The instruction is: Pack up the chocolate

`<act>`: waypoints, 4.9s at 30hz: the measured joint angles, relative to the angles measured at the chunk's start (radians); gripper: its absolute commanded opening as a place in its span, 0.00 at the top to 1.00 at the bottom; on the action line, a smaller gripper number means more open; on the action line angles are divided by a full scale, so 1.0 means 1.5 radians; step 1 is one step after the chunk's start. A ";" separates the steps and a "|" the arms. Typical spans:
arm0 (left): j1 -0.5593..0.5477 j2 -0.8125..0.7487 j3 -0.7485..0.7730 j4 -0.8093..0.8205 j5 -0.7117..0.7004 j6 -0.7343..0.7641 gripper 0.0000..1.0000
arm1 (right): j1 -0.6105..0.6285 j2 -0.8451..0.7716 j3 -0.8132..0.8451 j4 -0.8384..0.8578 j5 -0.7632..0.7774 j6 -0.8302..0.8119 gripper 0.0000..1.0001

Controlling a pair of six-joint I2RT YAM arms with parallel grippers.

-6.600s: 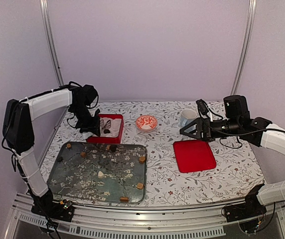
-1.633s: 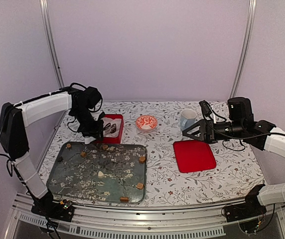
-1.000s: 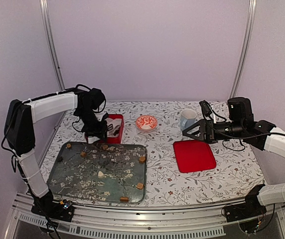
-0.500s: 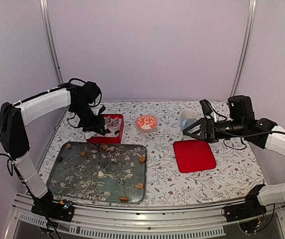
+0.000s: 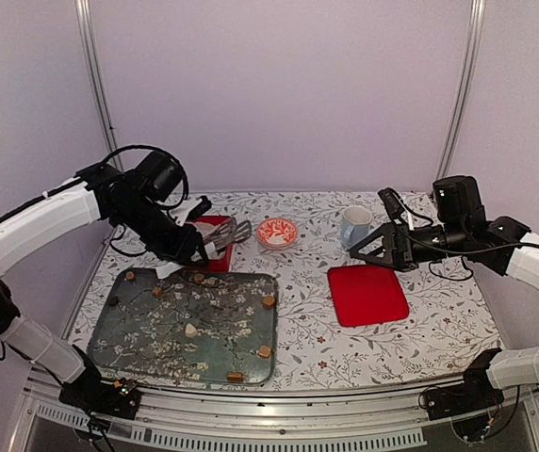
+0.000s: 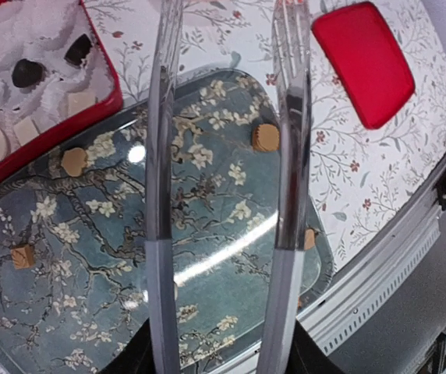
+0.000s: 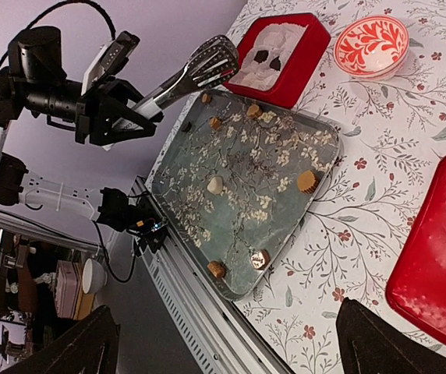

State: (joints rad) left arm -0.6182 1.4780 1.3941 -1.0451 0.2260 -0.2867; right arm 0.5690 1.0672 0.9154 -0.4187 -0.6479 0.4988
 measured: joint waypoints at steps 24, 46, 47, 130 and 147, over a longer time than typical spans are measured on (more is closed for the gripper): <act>-0.112 0.009 -0.206 0.125 0.024 0.152 0.65 | -0.001 -0.012 0.149 -0.177 0.005 -0.057 0.01; -0.138 0.090 -0.229 0.173 -0.078 0.222 0.61 | -0.001 0.016 0.155 -0.151 -0.013 -0.074 0.01; -0.138 0.101 -0.225 0.173 -0.081 0.227 0.61 | -0.001 0.018 0.155 -0.150 -0.013 -0.074 0.01; 0.203 0.285 0.045 0.190 0.043 0.056 0.62 | -0.009 0.056 0.069 0.021 0.007 -0.035 0.01; 0.196 0.145 0.004 0.161 0.039 0.083 0.63 | -0.010 0.058 0.069 0.021 0.007 -0.034 0.01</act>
State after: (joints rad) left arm -0.3248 1.6951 1.4002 -0.8036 0.2852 -0.1623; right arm 0.5541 1.1542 1.0195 -0.3870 -0.6376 0.4484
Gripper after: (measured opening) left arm 0.376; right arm 0.991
